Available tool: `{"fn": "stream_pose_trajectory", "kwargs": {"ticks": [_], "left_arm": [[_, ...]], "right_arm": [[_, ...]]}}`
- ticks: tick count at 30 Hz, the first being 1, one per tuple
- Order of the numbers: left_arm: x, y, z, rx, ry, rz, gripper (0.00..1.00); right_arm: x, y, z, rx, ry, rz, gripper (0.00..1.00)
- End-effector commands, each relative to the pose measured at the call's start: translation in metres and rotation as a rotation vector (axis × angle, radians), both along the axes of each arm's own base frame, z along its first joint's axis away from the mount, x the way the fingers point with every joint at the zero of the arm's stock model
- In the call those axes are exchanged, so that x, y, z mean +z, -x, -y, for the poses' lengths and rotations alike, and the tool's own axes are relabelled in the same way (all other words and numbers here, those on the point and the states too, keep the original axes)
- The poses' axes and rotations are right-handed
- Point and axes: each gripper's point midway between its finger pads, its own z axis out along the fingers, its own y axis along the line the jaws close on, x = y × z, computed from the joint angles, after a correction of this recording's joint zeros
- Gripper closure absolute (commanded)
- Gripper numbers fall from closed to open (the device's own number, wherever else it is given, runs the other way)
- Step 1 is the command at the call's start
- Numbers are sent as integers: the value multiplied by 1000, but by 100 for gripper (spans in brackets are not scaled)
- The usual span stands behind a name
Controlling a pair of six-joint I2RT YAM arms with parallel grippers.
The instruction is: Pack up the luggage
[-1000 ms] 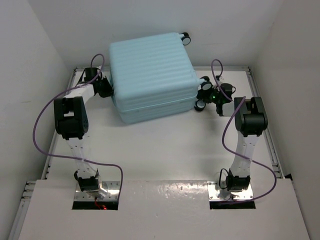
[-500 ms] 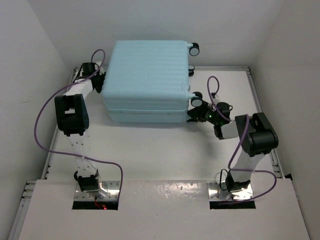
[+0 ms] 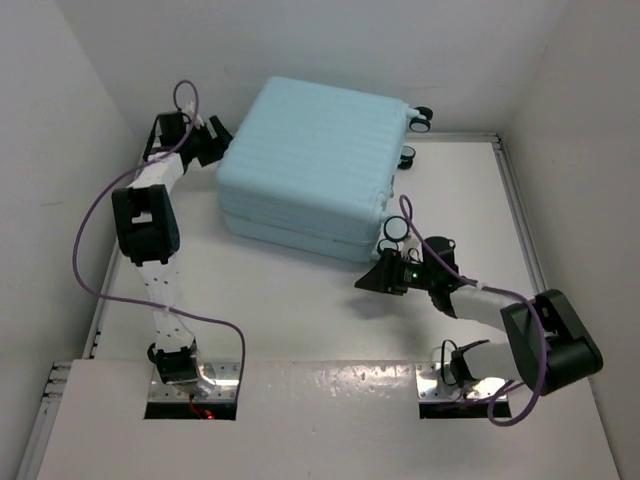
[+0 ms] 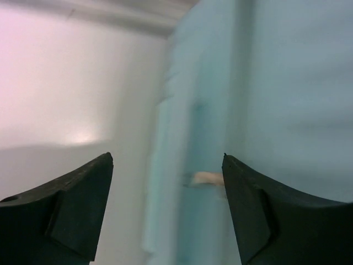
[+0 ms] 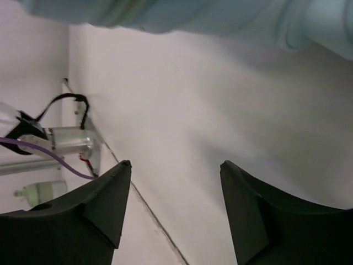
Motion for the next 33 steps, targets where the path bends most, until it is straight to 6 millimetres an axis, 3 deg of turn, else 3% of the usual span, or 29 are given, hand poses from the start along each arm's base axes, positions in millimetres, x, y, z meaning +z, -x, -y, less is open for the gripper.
{"fn": "stream_pose_trajectory", "kwargs": {"ticks": [1, 5, 9, 13, 14, 15, 17, 18, 19, 20, 21, 22, 24, 25, 26, 27, 28, 31, 33], "left_arm": [[198, 11, 5, -89, 172, 431, 16], [273, 35, -33, -31, 198, 574, 8], [294, 46, -60, -7, 248, 588, 7], [263, 67, -70, 45, 210, 518, 7], [276, 84, -66, 51, 170, 554, 7], [242, 90, -68, 67, 129, 507, 7], [227, 104, -68, 94, 93, 485, 7], [227, 116, -66, 102, 62, 483, 7], [199, 125, -64, 116, 71, 418, 10], [191, 133, -63, 127, 73, 400, 11], [169, 152, -60, 136, 72, 350, 12], [157, 160, -61, 159, 64, 322, 15], [138, 180, -57, 176, 53, 279, 18], [110, 195, -53, 194, 67, 207, 22], [113, 207, -50, 203, 60, 216, 22], [105, 215, -48, 216, 62, 192, 24], [83, 228, -40, 225, 92, 117, 26], [70, 247, -24, 220, 114, 77, 26], [71, 248, -18, 208, 110, 76, 26]], "right_arm": [[21, -17, 16, 11, 69, 218, 34], [39, -35, 54, -89, 120, 316, 34], [44, -56, 90, -205, 176, 354, 34], [38, -89, 133, -453, 186, 246, 37], [22, -95, 141, -503, 210, 181, 37], [21, -101, 142, -523, 202, 171, 37], [20, -113, 139, -529, 206, 187, 37], [-3, -117, 133, -512, 218, 118, 37], [-6, -120, 127, -504, 211, 103, 38], [-14, -133, 125, -512, 227, 89, 40], [-17, -138, 127, -522, 230, 79, 42], [-20, -140, 115, -491, 237, 80, 42], [-28, -158, 111, -479, 235, 54, 49], [-30, -161, 106, -474, 228, 38, 51], [-26, -177, 104, -473, 224, 56, 54], [-27, -180, 98, -464, 222, 56, 58], [-31, -181, 89, -440, 215, 48, 60], [-30, -168, 60, -359, 173, 43, 66], [-40, -143, 34, -286, 170, 20, 70]]}}
